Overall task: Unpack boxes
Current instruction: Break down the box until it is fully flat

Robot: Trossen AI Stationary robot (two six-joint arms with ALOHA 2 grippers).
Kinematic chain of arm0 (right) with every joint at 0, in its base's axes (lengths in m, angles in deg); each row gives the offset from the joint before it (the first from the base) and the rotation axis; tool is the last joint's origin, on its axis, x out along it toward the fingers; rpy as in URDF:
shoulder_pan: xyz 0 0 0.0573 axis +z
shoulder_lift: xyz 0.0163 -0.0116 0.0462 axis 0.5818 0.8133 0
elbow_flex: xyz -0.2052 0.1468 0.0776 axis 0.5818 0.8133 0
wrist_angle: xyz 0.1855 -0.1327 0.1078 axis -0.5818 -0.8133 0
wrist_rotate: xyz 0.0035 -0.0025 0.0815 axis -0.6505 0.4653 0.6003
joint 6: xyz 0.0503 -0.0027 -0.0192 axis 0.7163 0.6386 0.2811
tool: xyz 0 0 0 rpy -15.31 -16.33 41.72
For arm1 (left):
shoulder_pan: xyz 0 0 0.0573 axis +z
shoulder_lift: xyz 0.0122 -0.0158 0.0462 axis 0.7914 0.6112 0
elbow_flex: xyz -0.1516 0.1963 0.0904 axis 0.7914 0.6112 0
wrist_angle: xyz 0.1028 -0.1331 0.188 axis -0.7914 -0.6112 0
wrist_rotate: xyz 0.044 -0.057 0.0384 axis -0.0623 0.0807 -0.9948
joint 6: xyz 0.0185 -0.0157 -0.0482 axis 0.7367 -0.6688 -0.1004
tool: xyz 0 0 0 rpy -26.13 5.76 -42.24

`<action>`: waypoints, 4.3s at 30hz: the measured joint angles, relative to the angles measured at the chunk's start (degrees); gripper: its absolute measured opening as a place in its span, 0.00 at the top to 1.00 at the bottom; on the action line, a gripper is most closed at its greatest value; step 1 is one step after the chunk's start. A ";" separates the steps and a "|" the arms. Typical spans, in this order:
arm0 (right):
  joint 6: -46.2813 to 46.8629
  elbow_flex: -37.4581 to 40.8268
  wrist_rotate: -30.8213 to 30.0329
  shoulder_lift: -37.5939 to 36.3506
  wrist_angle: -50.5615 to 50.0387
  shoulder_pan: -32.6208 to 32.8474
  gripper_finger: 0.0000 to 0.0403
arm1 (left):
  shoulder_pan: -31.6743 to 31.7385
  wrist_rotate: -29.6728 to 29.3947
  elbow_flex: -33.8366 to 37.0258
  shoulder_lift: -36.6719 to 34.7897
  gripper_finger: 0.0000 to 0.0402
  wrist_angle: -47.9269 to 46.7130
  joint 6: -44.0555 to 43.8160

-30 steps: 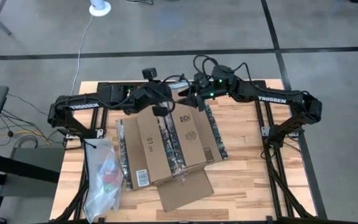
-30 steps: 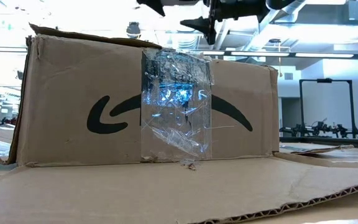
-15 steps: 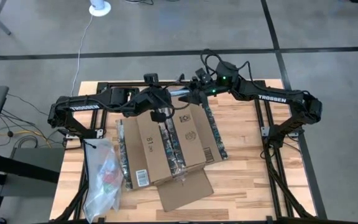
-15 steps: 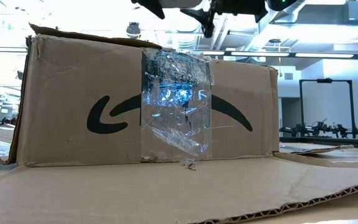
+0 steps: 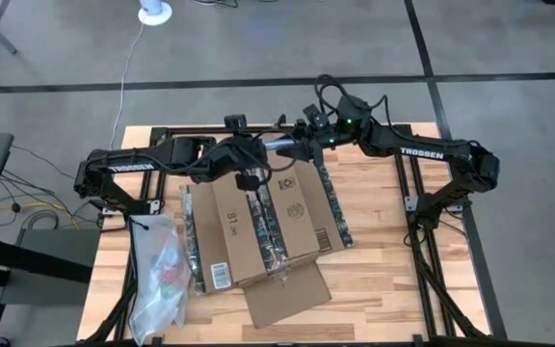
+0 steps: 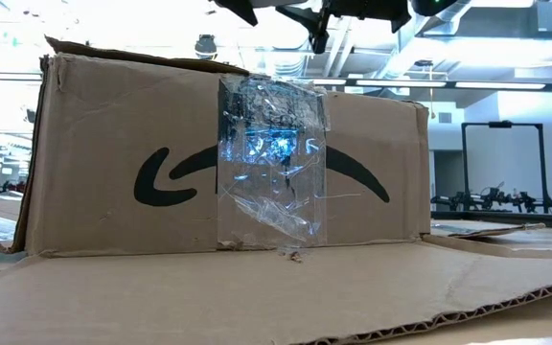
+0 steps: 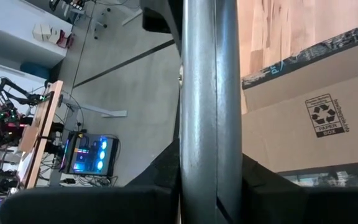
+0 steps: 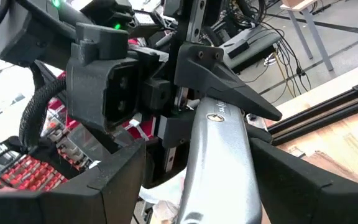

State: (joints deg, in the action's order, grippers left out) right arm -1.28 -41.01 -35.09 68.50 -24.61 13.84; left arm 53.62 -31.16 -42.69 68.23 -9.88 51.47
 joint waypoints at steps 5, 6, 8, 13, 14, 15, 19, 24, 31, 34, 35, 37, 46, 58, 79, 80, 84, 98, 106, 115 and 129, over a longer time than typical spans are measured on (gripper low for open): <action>1.04 0.00 -0.67 0.00 0.40 0.27 0.36 | 0.00 0.01 0.00 0.00 0.87 -0.11 0.04; 1.26 0.00 -0.73 0.00 0.45 0.27 0.36 | 0.00 0.02 0.00 0.00 0.87 -0.09 0.04; 2.51 0.00 -0.87 0.00 0.92 0.29 0.36 | 0.00 0.00 0.00 0.00 0.87 -0.05 0.04; 2.81 0.00 -1.57 0.00 1.17 0.76 0.36 | -0.11 0.00 0.00 0.00 0.87 -0.07 1.19; 2.85 0.00 -1.55 0.00 1.28 0.77 0.36 | -0.11 0.01 0.00 0.00 0.87 -0.02 1.31; 2.92 0.00 -1.55 0.00 1.34 0.77 0.36 | -0.11 0.03 0.00 0.00 0.87 0.00 1.37; 3.46 0.00 -1.96 0.26 1.33 1.29 0.36 | -0.11 0.11 0.00 0.00 0.87 -0.08 2.02; 3.92 -0.34 -2.14 2.40 2.42 2.79 0.36 | -0.02 2.13 0.00 0.04 0.87 -0.27 2.72; 2.99 -2.38 -2.98 2.91 1.37 2.89 0.36 | 0.07 0.89 -0.02 -0.04 0.87 -0.61 2.84; 2.98 -2.38 -2.88 2.91 0.49 2.91 0.36 | 0.04 1.19 -0.02 0.00 0.87 -1.19 2.86; 2.92 -2.39 -2.89 2.88 0.09 2.91 0.36 | 0.07 1.34 -0.02 0.00 0.87 -1.16 2.86; 2.79 -2.38 -2.86 2.84 -0.52 2.91 0.36 | 0.04 1.36 -0.01 0.01 0.87 -1.32 2.89; 3.00 -2.40 -2.86 2.84 -0.78 2.89 0.38 | -0.03 1.52 0.00 0.02 0.87 -1.83 3.46; 2.81 -2.38 -3.03 2.86 -0.41 1.29 0.72 | -0.20 1.20 -0.04 0.02 0.87 -1.44 3.41; -7.07 -2.36 0.63 2.84 0.53 -0.97 0.72 | -0.73 1.58 0.00 -0.02 0.76 -1.72 1.86; -8.54 -2.36 1.64 2.76 0.55 -1.54 0.72 | -1.09 1.46 0.00 -0.03 0.75 -1.69 0.94; -15.88 -2.40 4.24 0.58 -3.79 -4.96 0.72 | -2.68 1.34 0.04 -0.53 0.74 -3.14 -5.04; -39.76 -2.45 7.63 -12.54 -40.56 -20.89 0.72 | -7.32 5.21 1.03 -0.90 0.73 -15.89 -32.38; -40.59 -2.45 9.19 -13.77 -41.01 -14.65 0.72 | -5.75 5.18 6.48 -0.96 0.73 -1.38 -32.64; -42.79 -2.38 9.49 -13.73 -42.70 -11.45 0.72 | -4.54 11.34 9.90 -1.29 0.72 18.36 -29.54; -43.35 -2.32 9.38 -13.12 -42.38 -8.12 0.72 | 4.57 33.40 9.76 0.92 0.49 28.19 -29.19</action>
State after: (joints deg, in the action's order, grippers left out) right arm -44.64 -43.32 -25.72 55.38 -66.99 5.72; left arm 58.19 2.24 -32.93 69.15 18.31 22.28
